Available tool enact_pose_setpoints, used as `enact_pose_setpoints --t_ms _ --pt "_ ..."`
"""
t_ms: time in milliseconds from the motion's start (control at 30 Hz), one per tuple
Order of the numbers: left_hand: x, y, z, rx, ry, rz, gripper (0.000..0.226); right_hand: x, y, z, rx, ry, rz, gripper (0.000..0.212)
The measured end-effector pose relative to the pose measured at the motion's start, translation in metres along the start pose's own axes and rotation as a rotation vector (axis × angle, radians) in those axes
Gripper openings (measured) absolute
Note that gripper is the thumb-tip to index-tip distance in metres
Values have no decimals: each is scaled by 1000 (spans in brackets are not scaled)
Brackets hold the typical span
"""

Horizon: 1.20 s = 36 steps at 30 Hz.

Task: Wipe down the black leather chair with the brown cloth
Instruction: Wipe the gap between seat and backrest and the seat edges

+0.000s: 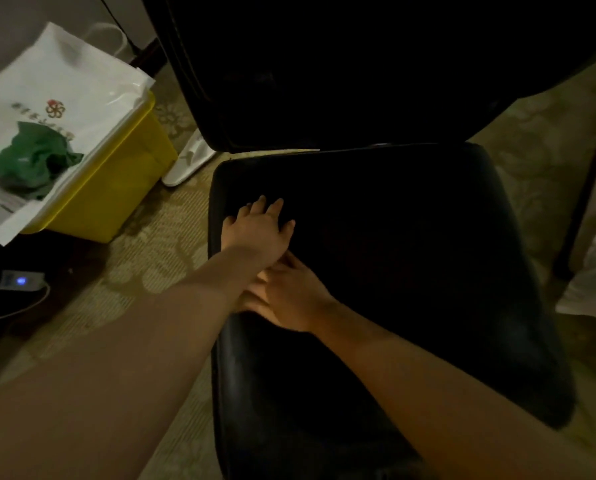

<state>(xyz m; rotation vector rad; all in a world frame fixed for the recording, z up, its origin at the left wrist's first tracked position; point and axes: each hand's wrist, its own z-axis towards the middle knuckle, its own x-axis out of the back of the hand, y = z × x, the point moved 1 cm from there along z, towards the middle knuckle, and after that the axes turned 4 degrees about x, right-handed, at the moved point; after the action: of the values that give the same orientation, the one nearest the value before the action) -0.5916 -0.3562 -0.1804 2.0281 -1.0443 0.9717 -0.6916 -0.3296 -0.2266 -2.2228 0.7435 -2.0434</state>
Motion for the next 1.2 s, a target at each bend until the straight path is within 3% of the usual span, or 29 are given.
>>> enact_pose_setpoints --t_ms 133,167,300,433,467,500,567,600,633,700,767,833,900,967,1033,1100,1200 --pt "-10 -12 -22 -41 -3 45 57 -2 -32 13 -396 14 25 55" --pt "-13 -15 -29 -56 3 63 57 -6 -48 11 -346 20 42 52" --pt "-28 -28 -48 -102 -8 126 59 -41 -99 -38 188 55 -16 28" --pt "-38 -24 -61 -63 -3 112 60 -49 -83 -68 557 -115 -91 41" --pt "-42 -20 -65 -41 11 101 61 -43 -72 -66 541 -126 -209 44" --pt "-45 -17 -68 -18 28 85 61 -38 -62 -60 390 -123 -295 48" --pt "-54 -11 -78 18 32 48 62 -27 -61 -53 -74 -102 -205 58" --pt "-59 -7 -83 39 36 35 63 -27 -70 -57 -201 -33 -126 58" --pt "-63 -2 -88 62 37 29 64 -35 -84 -65 -220 -18 -82 54" --pt "-67 9 -95 94 35 3 65 -46 -114 -93 60 -132 -68 45" --pt "-68 19 -103 121 23 -53 67 -59 -120 -132 349 -106 -165 54" --pt "-73 26 -106 169 -1 -157 70 -70 -97 -174 328 -52 -176 69" --pt "-82 32 -108 225 -33 -227 77 -72 -59 -214 7 80 -155 70" --pt "-90 39 -108 271 -41 -239 87 -60 -40 -240 -481 240 -65 57" --pt "-94 49 -105 324 -38 -253 98 -63 -51 -232 -784 278 -3 52" --pt "-98 63 -101 347 -25 -261 103 -71 -83 -205 -754 206 -30 51" --pt "-107 87 -102 278 16 -249 103 -47 -132 -167 -260 59 108 42"
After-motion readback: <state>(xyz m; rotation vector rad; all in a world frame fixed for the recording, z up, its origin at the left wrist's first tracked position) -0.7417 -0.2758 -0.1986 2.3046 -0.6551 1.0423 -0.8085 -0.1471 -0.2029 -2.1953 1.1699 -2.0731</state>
